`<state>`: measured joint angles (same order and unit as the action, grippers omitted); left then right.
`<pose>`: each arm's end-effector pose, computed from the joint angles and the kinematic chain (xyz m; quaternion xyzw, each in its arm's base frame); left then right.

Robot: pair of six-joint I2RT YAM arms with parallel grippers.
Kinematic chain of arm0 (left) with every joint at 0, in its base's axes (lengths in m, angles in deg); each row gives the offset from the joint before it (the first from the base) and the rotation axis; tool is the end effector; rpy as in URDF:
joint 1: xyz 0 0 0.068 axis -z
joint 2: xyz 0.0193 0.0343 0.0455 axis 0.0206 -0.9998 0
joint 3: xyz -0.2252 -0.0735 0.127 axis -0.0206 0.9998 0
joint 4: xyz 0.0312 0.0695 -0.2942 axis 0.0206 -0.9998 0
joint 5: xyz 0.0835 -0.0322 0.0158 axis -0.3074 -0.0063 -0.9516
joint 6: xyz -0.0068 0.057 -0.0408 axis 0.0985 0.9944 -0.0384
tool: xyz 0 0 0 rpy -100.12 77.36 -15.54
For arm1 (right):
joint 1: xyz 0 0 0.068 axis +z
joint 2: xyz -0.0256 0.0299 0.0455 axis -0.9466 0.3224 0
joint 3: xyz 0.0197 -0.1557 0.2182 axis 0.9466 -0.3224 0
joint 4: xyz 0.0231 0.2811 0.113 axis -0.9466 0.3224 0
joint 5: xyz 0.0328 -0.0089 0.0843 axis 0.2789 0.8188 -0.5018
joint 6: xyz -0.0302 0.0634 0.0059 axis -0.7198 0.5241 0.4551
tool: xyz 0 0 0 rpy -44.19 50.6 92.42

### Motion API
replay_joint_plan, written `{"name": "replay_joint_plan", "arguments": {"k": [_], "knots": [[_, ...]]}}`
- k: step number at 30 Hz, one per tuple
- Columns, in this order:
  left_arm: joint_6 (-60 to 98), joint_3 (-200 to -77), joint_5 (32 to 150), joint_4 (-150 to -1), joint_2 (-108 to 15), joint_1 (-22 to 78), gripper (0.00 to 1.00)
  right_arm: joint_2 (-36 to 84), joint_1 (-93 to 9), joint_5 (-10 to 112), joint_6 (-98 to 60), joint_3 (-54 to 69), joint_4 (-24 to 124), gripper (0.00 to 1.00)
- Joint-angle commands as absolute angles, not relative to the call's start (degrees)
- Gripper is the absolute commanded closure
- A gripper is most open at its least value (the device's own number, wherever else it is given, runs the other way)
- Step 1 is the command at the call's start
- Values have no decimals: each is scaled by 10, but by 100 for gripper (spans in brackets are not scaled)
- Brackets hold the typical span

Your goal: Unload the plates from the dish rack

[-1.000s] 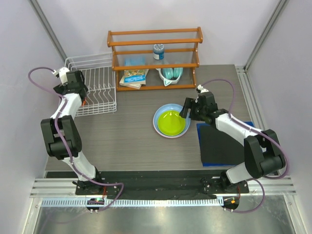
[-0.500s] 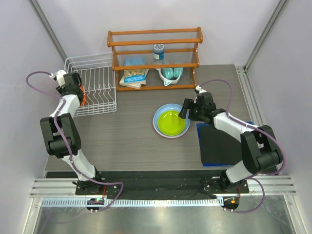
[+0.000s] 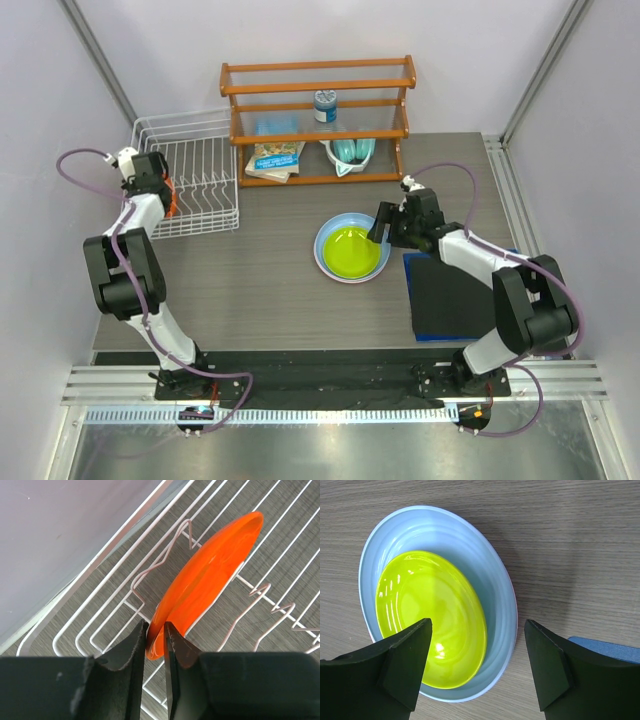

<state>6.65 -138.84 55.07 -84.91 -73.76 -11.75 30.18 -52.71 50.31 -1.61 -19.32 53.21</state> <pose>0.4402 0.1286 0.1958 -0.3733 0.7947 0.1747 0.4457 0.3460 0.1239 0.1492 0.0187 0.9145 0.2046 0.3485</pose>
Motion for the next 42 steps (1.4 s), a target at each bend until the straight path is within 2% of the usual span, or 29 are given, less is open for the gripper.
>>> {"name": "replay_joint_plan", "arguments": {"k": [1,5,11,13,14,15,24,34,42], "knots": [[67,-1402,551,-834,-745,-124,79,310,-531,493,-22,-187,506,20],[68,-1401,551,-832,-747,-126,83,313,-533,490,-24,-187,502,20],[66,-1391,555,-814,-748,-131,79,332,-537,481,-24,-184,494,20],[66,-1397,557,-821,-751,-134,88,337,-536,479,-24,-184,494,20],[67,-1398,561,-822,-752,-134,98,338,-536,478,-24,-183,494,20],[67,-1397,563,-823,-752,-134,100,338,-536,477,-24,-184,494,20],[93,-1389,574,-824,-698,-131,100,318,-539,473,-23,-195,494,20],[182,-1377,419,-836,-628,-72,100,294,-540,461,-15,-200,496,20],[176,-1332,422,-835,-544,-51,100,238,-539,467,-14,-216,516,20]]}}
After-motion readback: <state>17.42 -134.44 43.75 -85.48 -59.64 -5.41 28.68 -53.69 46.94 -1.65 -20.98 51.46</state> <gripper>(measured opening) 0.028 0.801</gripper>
